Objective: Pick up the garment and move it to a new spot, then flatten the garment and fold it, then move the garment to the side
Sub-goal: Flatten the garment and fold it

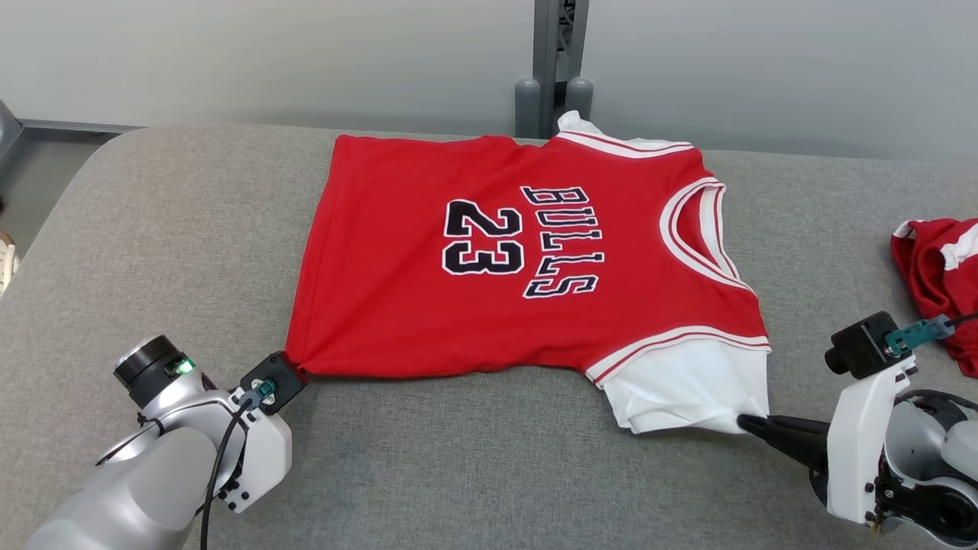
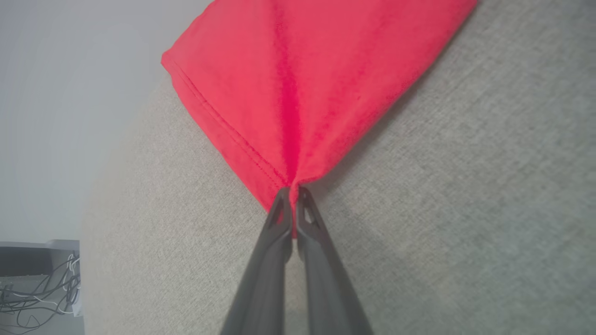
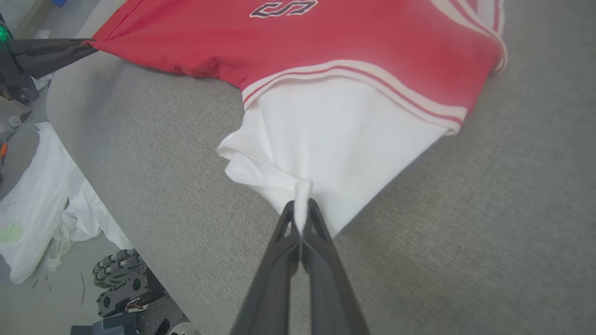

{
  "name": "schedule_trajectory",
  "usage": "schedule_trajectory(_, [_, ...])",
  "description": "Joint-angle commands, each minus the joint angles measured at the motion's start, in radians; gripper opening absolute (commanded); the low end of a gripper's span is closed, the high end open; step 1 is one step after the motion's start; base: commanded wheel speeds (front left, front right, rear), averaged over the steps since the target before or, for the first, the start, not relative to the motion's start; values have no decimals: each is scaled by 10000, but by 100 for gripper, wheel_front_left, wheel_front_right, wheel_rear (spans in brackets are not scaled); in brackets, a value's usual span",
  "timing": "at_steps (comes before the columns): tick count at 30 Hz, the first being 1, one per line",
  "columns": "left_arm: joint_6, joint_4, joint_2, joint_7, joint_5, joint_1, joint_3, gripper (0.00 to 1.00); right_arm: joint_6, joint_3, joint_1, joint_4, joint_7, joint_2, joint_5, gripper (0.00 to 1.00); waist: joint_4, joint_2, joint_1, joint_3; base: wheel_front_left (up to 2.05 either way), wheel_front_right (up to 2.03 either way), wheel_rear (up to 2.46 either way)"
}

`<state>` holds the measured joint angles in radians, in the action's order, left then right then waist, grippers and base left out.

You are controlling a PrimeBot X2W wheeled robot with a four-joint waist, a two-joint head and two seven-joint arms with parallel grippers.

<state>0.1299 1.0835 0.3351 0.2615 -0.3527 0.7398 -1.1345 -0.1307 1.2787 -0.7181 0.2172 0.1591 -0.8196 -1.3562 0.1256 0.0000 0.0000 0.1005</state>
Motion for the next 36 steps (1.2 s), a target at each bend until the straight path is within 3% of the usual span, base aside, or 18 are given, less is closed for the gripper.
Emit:
schedule_trajectory(1, [-32,-122,154,37,-4,-210,-40,0,-3,26,203,-116,270,-176,-320,0,0,0,0,-52,0,0,0])
schedule_trajectory(10, [-38,-894,695,-271,-111,-502,-171,0,-3,-114,551,-537,1062,-588,-1705,0,50,0,0,-156,0,0,0])
schedule_trajectory(19, [-8,-2766,1469,-1225,-496,-1011,-483,0,-3,-218,853,-1051,2137,-790,-3378,0,65,0,0,-269,0,0,0])
schedule_trajectory(36, [4,-7151,3850,-3462,-1539,-1641,-1162,0,-3,-55,1220,-1953,3666,-1686,-4866,0,67,0,0,-751,0,0,0])
